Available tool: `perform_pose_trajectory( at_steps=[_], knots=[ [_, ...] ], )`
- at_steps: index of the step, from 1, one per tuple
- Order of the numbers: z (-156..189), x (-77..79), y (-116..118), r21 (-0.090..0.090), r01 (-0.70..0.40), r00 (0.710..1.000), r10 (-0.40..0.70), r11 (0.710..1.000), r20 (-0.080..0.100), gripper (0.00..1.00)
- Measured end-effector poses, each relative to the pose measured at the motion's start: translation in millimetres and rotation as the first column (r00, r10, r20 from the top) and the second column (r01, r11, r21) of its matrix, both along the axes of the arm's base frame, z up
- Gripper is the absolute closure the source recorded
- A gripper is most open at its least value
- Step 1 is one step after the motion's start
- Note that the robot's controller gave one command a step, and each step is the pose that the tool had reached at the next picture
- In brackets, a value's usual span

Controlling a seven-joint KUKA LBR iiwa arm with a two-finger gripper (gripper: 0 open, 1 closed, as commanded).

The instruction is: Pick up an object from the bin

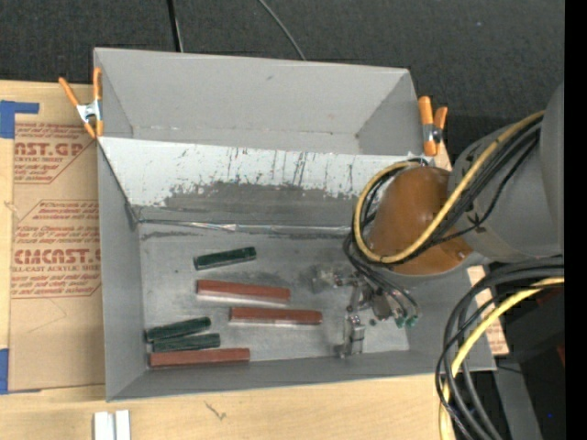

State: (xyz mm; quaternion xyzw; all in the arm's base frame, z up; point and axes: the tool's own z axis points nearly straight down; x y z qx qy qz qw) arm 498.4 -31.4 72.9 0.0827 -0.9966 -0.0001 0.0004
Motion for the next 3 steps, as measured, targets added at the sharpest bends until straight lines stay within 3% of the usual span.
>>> perform_pose_trajectory(
  at_steps=[1, 2, 3],
  knots=[
    [-3.2, -16.2, 47.7, 0.001, 0.032, 0.999, -0.032, 0.999, 0.002, 1.00],
    [-3.2, -16.3, 47.7, 0.001, 0.032, 0.999, -0.032, 0.999, 0.002, 1.00],
    [134.0, -8.5, 9.9, 0.000, -0.032, 0.999, 0.032, 0.999, 0.002, 1.00]
  ],
)
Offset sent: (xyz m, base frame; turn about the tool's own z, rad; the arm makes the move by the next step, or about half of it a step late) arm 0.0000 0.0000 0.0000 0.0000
